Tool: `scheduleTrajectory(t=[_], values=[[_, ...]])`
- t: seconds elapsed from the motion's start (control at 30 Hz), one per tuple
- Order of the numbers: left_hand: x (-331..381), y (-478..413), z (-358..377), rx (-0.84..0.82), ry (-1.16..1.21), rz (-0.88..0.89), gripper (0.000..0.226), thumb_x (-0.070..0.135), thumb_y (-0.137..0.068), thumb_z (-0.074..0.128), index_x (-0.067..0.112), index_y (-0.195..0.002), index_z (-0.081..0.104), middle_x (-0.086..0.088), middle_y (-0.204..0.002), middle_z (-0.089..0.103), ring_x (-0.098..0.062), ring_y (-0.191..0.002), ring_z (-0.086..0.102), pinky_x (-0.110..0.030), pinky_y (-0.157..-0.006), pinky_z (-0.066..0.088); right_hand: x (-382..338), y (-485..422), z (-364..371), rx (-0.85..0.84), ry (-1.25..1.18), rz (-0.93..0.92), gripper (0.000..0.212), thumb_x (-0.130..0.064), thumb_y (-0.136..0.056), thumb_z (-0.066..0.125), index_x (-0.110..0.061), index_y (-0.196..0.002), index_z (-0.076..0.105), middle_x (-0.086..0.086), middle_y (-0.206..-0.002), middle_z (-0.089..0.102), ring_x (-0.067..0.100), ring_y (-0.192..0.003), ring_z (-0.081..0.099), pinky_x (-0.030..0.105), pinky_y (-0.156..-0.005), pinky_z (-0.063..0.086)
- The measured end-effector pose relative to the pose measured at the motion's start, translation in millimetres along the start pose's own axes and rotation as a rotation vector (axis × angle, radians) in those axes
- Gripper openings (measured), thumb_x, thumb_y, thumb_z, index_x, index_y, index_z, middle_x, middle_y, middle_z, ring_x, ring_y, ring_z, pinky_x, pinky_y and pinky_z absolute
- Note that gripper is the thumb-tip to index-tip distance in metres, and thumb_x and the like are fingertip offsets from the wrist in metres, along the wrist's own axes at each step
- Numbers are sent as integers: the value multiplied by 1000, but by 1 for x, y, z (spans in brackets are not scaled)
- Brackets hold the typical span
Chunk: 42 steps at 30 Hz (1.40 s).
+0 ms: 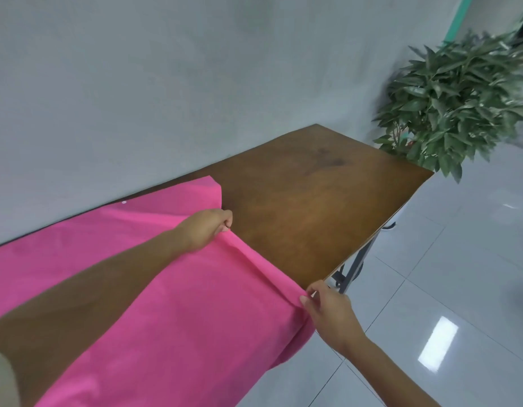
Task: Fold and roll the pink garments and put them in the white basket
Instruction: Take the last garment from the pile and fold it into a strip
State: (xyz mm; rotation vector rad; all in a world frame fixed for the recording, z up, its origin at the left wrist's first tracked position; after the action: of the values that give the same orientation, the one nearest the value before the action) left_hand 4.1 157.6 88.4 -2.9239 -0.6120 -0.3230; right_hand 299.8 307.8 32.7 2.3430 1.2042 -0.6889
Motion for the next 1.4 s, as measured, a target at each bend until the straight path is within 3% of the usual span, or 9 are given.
scheduleTrajectory(t=[0.13, 0.2, 0.3, 0.43, 0.57, 0.73, 0.9, 1.13, 1.4], values=[[-9, 39, -10, -34, 74, 25, 10, 16, -88, 41, 19, -82, 48, -3, -78, 57, -26, -73, 50, -46, -65, 43, -11, 34, 11, 50, -19, 46, 10, -31, -103, 52, -31, -95, 58, -16, -82, 63, 5, -84, 59, 36, -91, 49], [-14, 60, -14, -22, 84, 51, 9, 16, -88, 43, 19, -81, 48, -5, -77, 56, -27, -73, 50, -44, -64, 41, -20, 53, 20, 79, -31, 63, 13, -33, -103, 52, -30, -93, 58, -15, -85, 65, 4, -83, 61, 29, -80, 53], [-23, 92, -21, -9, 101, 74, 12, 21, -88, 42, 16, -83, 52, -3, -80, 57, -25, -75, 49, -41, -67, 41, -39, 79, 37, 112, -6, 61, 19, -36, -104, 50, -29, -87, 55, -13, -81, 64, 3, -73, 59, 20, -62, 47], [-34, 133, -25, -3, 116, 101, 11, 16, -89, 43, 14, -84, 52, -2, -80, 56, -24, -74, 47, -38, -66, 40, -60, 117, 69, 128, -23, 73, 19, -38, -102, 52, -29, -85, 55, -12, -78, 62, 4, -73, 57, 26, -67, 46], [-48, 170, -22, 6, 104, 110, 17, 1, -92, 53, 13, -82, 50, -1, -79, 55, -25, -72, 47, -40, -66, 40, -85, 155, 101, 113, -3, 46, 25, -33, -103, 54, -30, -78, 53, -9, -75, 57, 5, -68, 55, 19, -76, 35], [-65, 213, -24, -22, 81, 118, 17, -2, -91, 57, 12, -82, 52, -2, -81, 57, -27, -74, 50, -40, -67, 43, -119, 192, 128, 102, 5, 11, 36, -33, -101, 58, -36, -68, 43, -10, -69, 50, 9, -65, 48, 19, -56, 35], [-80, 249, -34, -41, 55, 105, 17, 0, -90, 56, 13, -80, 51, -1, -81, 55, -28, -73, 50, -41, -67, 46, -146, 222, 150, 83, -9, -17, 41, -37, -101, 58, -37, -66, 37, -11, -66, 44, 7, -62, 42, 19, -56, 36], [-86, 302, -53, 8, 84, 42, 22, -3, -88, 59, 17, -79, 55, 5, -80, 56, -20, -72, 50, -35, -67, 43, -171, 252, 176, -8, 1, -82, 32, -33, -100, 56, -31, -71, 45, -8, -71, 50, 8, -67, 46, 19, -59, 36], [-80, 378, -69, 18, 4, -75, 23, -2, -88, 60, 18, -78, 56, 5, -78, 54, -21, -73, 50, -29, -65, 32, -193, 307, 200, -39, -70, -150, 32, -30, -99, 59, -30, -70, 46, -9, -65, 48, 8, -63, 46, 19, -56, 34]])
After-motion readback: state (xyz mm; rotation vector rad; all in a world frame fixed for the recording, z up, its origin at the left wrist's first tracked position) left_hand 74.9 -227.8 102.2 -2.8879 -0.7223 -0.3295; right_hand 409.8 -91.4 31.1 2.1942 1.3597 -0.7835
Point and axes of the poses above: each hand's wrist, its own y-axis away from the middle knuckle, its own z-axis out of the palm, x = y × z, the point moved 6 cm from there along -y, towards the middle knuckle
